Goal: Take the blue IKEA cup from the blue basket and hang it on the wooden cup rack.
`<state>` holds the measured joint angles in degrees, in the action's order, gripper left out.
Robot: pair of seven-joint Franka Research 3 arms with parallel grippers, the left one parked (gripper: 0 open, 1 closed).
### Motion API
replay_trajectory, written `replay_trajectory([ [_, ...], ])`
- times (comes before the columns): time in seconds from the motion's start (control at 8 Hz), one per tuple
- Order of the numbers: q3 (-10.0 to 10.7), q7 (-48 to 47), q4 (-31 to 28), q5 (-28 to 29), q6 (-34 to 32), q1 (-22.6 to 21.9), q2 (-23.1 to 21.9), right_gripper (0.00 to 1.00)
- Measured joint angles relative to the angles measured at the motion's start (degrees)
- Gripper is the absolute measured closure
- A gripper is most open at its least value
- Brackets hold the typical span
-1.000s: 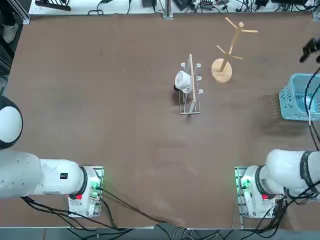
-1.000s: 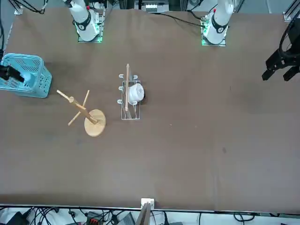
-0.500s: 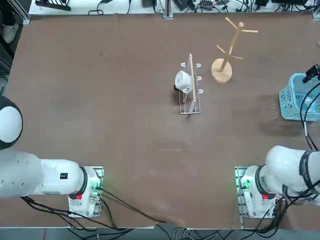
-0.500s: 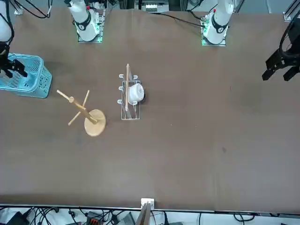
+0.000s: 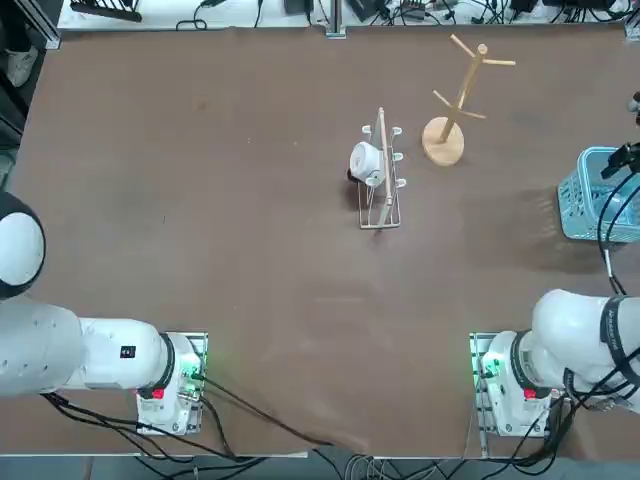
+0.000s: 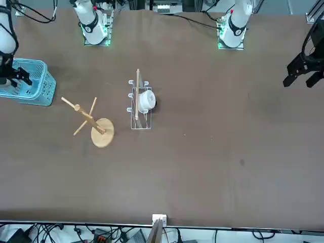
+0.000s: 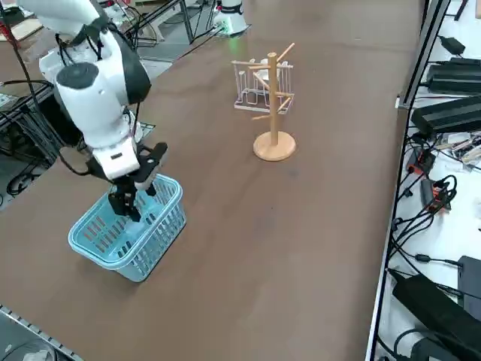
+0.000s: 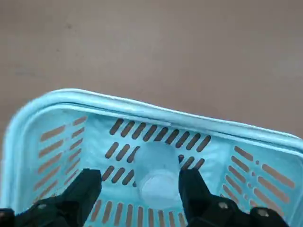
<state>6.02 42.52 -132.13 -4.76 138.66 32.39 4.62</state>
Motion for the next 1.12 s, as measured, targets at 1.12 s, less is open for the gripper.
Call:
replay_trajectory([
  [1.12, 0.0, 1.4, 0.1, 0.0, 3.7, 3.6, 7.8, 0.0],
])
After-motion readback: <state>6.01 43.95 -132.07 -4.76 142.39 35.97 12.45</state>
